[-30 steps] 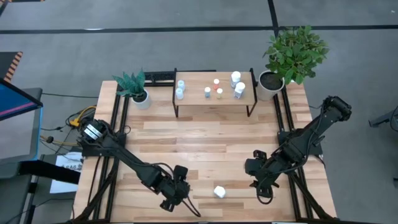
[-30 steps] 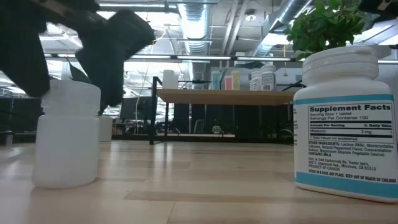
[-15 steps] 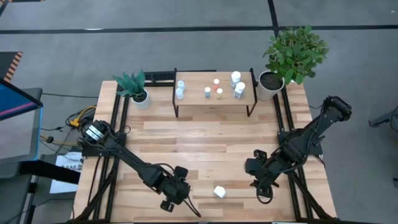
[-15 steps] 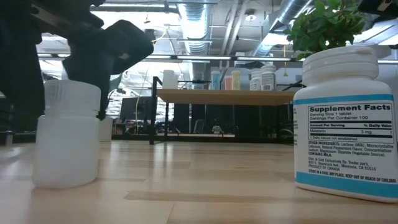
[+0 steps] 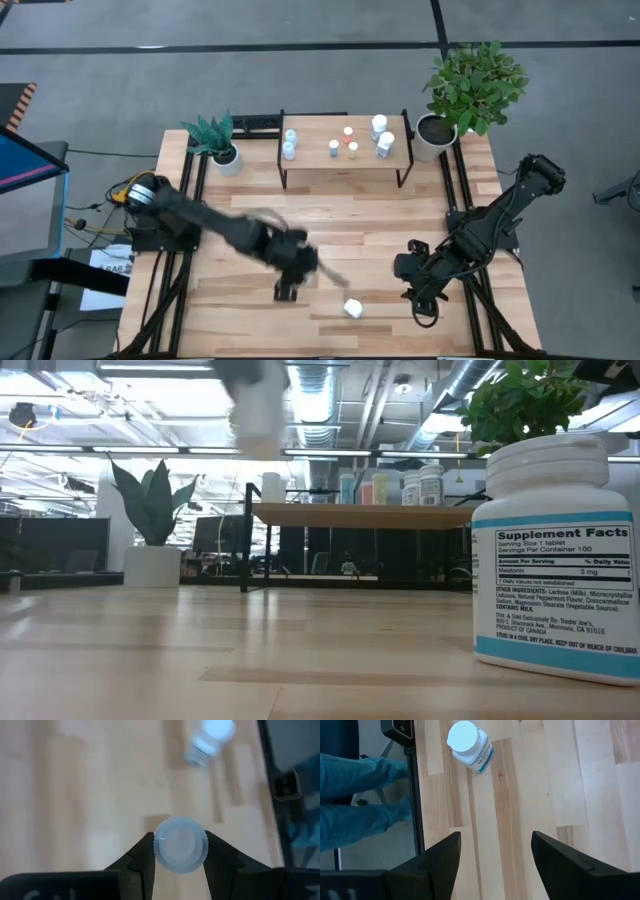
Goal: Pick and place medicine bottles onto shelf by color
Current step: Put the small white pill bottle on the shelf
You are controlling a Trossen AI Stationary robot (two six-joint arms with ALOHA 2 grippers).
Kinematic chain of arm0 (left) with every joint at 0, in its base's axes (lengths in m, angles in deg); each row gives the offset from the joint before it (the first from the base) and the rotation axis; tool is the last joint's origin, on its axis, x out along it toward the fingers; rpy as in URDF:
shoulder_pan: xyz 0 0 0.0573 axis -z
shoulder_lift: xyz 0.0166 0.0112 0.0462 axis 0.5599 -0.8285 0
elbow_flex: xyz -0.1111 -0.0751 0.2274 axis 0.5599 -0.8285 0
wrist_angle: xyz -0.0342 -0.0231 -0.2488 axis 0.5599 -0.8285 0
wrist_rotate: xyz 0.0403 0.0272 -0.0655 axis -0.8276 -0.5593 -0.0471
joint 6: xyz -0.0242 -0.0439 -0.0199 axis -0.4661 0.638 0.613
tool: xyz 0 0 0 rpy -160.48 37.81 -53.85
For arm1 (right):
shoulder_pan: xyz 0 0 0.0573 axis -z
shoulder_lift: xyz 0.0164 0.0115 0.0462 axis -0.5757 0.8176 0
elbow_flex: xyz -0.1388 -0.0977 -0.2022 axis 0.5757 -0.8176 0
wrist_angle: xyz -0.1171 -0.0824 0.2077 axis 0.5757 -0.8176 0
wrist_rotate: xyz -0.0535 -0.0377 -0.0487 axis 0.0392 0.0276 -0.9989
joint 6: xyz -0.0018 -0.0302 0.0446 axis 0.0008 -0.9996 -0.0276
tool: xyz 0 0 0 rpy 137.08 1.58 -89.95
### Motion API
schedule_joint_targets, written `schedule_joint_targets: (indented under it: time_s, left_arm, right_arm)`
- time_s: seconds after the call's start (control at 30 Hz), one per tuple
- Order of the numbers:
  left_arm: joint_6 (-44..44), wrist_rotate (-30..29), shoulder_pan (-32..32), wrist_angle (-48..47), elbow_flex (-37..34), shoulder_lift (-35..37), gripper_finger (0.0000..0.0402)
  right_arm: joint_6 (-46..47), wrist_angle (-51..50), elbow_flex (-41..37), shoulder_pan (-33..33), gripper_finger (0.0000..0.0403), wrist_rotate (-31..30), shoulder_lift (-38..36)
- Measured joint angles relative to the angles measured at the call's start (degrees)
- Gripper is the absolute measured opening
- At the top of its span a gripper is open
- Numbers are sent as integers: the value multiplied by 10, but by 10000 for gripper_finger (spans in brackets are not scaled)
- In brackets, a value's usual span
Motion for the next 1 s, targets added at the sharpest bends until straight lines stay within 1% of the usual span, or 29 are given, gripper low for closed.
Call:
schedule_joint_targets:
  time_s: [0.13, 0.3, 0.43, 0.57, 0.63, 0.73, 0.87, 1.0]
  left_arm:
    - [-62, 10, -94, -69, 58, 25, 103]
    - [-122, 18, -237, -144, 132, 26, 103]
    - [-129, 38, -347, -140, 145, 23, 103]
    - [-136, 42, -429, -125, 146, 23, 103]
    - [-149, 42, -455, -118, 146, 23, 103]
    - [-171, 43, -476, -117, 146, 19, 103]
    - [-193, 46, -485, -114, 146, 3, 103]
    - [-201, 37, -485, -104, 145, -16, 103]
  right_arm:
    - [0, 0, 0, 0, 265, -1, 0]
    - [0, 1, 0, 1, 265, -11, 0]
    - [0, 2, 0, 1, 265, -29, 0]
    - [0, 2, 0, 1, 265, -32, 0]
    - [0, 2, 0, 2, 265, -33, 0]
    - [0, 2, 0, 6, 265, -33, 0]
    - [-2, 1, 0, 18, 265, -33, 0]
    - [-2, 0, 0, 29, 265, -33, 0]
